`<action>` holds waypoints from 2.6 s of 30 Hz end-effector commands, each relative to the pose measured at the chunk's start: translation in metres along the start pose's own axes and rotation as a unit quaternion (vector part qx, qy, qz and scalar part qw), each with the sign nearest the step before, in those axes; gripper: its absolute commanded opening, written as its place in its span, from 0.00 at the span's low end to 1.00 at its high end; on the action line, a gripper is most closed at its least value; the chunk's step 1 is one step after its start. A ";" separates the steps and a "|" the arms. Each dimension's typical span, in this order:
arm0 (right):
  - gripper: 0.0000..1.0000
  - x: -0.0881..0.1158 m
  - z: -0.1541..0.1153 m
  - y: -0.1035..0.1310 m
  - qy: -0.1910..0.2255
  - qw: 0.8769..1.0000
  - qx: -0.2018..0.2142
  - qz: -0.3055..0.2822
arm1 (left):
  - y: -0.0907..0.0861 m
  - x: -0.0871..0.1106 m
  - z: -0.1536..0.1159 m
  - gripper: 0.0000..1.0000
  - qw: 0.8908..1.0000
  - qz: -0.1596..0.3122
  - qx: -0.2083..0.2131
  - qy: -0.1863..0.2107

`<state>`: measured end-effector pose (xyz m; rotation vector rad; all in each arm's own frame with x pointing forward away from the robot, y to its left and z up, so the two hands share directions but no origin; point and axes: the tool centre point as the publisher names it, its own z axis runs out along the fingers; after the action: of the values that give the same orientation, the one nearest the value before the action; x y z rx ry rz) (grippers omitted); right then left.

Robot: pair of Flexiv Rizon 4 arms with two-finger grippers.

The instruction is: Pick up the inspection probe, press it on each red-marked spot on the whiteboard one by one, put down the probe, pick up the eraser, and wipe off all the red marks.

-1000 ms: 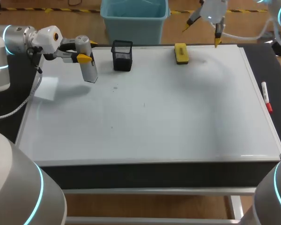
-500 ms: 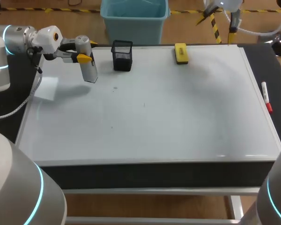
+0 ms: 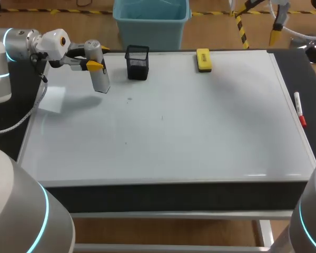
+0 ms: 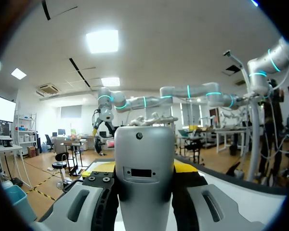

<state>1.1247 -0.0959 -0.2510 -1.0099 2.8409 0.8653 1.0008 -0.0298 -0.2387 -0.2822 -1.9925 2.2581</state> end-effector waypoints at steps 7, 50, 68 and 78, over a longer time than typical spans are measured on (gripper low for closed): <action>1.00 0.012 -0.001 0.003 -0.028 1.000 0.005 -0.006 | 0.000 -0.001 -0.001 0.00 1.000 0.000 0.000 0.002; 1.00 0.012 -0.001 0.003 -0.028 1.000 0.005 -0.006 | -0.068 -0.104 0.068 0.00 0.999 0.022 0.005 0.047; 1.00 0.012 -0.001 0.003 -0.028 1.000 0.005 -0.006 | -0.046 -0.147 0.098 0.00 1.000 0.023 0.010 0.017; 1.00 0.012 -0.001 0.003 -0.028 1.000 0.005 -0.006 | -0.035 -0.151 0.090 0.00 1.000 0.018 0.012 0.007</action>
<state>1.1148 -0.1007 -0.2522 -0.9812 2.7850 0.8693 1.1208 -0.1473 -0.1792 -0.2989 -1.9977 2.3010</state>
